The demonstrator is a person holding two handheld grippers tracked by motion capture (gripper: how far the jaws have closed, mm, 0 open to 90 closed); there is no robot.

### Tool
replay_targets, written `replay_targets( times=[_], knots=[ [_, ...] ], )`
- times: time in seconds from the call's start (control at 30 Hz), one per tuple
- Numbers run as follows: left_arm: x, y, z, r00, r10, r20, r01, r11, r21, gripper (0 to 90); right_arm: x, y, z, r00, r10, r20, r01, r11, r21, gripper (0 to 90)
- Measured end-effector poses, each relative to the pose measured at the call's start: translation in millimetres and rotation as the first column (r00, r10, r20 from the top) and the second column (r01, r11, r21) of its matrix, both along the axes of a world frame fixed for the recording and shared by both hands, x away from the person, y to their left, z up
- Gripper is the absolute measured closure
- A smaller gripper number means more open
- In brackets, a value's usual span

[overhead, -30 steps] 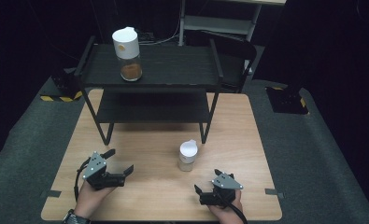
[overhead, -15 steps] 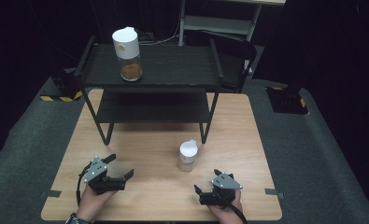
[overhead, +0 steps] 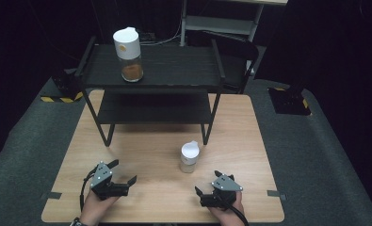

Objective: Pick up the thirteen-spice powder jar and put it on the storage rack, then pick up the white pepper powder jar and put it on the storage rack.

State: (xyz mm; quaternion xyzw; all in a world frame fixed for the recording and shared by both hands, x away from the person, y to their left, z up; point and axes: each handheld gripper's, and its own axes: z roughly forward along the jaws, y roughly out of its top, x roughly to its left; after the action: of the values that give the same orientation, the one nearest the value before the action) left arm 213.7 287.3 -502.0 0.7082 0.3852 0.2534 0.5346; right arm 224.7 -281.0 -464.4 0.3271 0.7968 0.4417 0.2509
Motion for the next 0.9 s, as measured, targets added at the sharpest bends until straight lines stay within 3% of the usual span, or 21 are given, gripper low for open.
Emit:
replay_targets(
  times=[0.1,0.2,0.3,0.43,0.53,0.6,0.67,0.7,0.8,0.9],
  knots=[
    [-7.5,0.0,-5.8,0.9993,0.007,0.037,-0.006,0.9998,-0.016,1.0,-1.3,0.6,-0.6,0.9997,0.013,0.019,-0.013,1.000,-0.002,4.6],
    [-8.8,-1.5,-6.0,0.9988,0.002,0.049,-0.001,1.0000,-0.002,0.8,-2.3,0.5,-1.0,0.9990,0.028,0.035,-0.028,1.000,-0.003,4.1],
    [-8.0,-4.8,-3.2,0.9991,0.003,0.043,-0.004,0.9998,0.021,0.5,-4.2,1.0,-0.5,0.9989,0.024,0.042,-0.024,1.000,-0.001,2.1],
    [-6.4,-5.6,-1.4,0.9996,0.006,0.029,-0.007,0.9997,0.024,0.4,-2.4,-0.1,2.5,0.9999,0.003,0.012,-0.003,1.000,0.012,0.0],
    [-2.4,-3.9,1.1,0.9992,-0.033,0.024,0.032,0.9985,0.045,0.6,-4.2,-3.3,3.6,0.9994,-0.002,0.035,0.001,1.000,0.030,0.1],
    [-2.0,-5.3,2.8,0.9996,-0.027,0.012,0.026,0.9984,0.050,0.4,-6.4,-2.6,3.6,0.9989,-0.008,0.047,0.007,1.000,0.023,0.1],
    [-2.4,-6.0,3.6,0.9997,-0.022,0.004,0.022,0.9985,0.050,0.8,-6.4,-2.6,3.5,0.9989,-0.007,0.045,0.006,1.000,0.021,0.1],
    [-1.0,-1.7,3.1,0.9986,-0.051,0.009,0.051,0.9975,0.049,0.6,-5.2,-3.2,3.7,0.9993,-0.003,0.036,0.002,1.000,0.020,0.1],
    [-1.4,1.2,1.3,0.9981,-0.061,0.009,0.060,0.9977,0.029,0.6,-4.8,-3.1,3.7,0.9995,-0.003,0.032,0.003,1.000,0.019,0.2],
    [-1.2,1.2,1.6,0.9987,-0.051,0.002,0.050,0.9984,0.024,0.4,-6.0,-3.9,2.9,0.9992,-0.002,0.041,0.001,1.000,0.024,0.1]
  ],
)
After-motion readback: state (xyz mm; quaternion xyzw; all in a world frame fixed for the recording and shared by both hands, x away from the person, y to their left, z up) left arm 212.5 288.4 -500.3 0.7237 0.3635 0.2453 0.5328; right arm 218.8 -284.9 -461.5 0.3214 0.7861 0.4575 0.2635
